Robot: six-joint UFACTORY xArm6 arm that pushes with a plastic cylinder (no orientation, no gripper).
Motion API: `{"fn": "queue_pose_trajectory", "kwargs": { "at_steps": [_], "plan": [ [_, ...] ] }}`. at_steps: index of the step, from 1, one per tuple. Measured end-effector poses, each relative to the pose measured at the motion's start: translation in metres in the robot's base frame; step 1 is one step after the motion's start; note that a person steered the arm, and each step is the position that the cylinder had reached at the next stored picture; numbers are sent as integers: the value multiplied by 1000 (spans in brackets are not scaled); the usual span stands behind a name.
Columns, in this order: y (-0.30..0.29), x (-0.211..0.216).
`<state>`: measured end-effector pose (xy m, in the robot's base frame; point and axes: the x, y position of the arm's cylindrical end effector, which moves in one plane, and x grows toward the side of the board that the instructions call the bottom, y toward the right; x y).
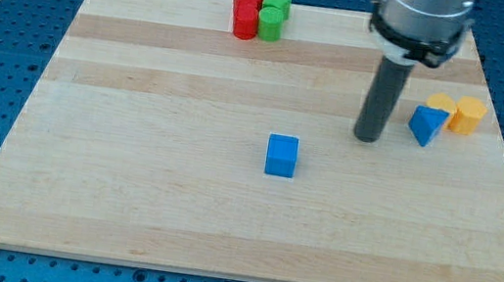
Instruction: Push blue cube towards blue triangle
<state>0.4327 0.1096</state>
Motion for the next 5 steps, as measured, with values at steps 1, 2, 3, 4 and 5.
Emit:
{"fn": "queue_pose_trajectory", "kwargs": {
  "at_steps": [1,2,3,4,5],
  "plan": [
    [-25,23],
    [-71,31],
    [-117,18],
    [-173,19],
    [-205,48]
  ]
}}
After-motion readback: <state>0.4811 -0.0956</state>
